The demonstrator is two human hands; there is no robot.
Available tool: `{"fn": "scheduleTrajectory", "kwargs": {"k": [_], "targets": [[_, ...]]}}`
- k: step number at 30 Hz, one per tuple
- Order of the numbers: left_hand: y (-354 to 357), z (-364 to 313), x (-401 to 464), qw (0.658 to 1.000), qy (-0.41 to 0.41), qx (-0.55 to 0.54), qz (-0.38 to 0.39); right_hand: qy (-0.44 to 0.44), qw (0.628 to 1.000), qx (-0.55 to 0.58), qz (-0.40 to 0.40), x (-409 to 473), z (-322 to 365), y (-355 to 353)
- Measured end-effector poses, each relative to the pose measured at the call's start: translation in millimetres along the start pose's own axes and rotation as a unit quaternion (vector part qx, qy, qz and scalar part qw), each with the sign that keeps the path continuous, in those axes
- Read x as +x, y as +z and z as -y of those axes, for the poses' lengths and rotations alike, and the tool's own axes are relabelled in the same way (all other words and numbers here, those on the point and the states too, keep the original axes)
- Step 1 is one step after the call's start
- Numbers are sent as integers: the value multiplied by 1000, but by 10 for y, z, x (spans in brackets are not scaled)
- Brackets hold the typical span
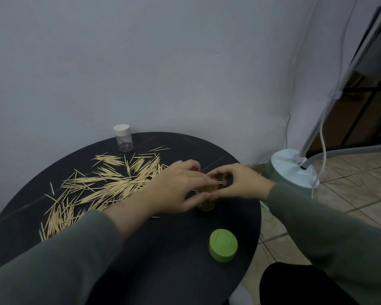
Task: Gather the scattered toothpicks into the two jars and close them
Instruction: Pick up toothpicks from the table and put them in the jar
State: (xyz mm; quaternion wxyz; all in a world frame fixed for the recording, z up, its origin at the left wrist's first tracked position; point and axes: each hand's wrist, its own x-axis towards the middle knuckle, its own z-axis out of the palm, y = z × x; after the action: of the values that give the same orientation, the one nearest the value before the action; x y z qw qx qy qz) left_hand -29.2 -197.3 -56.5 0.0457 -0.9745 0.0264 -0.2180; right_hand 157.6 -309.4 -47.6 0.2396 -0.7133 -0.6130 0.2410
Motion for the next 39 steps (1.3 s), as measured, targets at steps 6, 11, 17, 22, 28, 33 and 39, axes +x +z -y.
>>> {"fn": "scheduleTrajectory", "kwargs": {"k": [6,11,17,22,28,33,39], "targets": [[37,75,-8,999,-28,15,-9,6,1000,-20,-5,1,3,-5],[43,49,-34,999,-30,16,20,6,998,-64,18,-13,14,-25],[-2,156,-59,986,-167,-4,-24,46,982,-184,9,14,1,12],[29,268,-115,946,-288,23,148,66,957,-275,-60,198,-69,207],[162,328,-160,929,-317,44,185,64,936,-334,-92,403,-63,328],[225,349,-128,924,-325,42,200,41,942,-314,-110,534,-73,368],[246,394,-79,924,-326,35,195,36,954,-267,-129,542,-139,364]]}}
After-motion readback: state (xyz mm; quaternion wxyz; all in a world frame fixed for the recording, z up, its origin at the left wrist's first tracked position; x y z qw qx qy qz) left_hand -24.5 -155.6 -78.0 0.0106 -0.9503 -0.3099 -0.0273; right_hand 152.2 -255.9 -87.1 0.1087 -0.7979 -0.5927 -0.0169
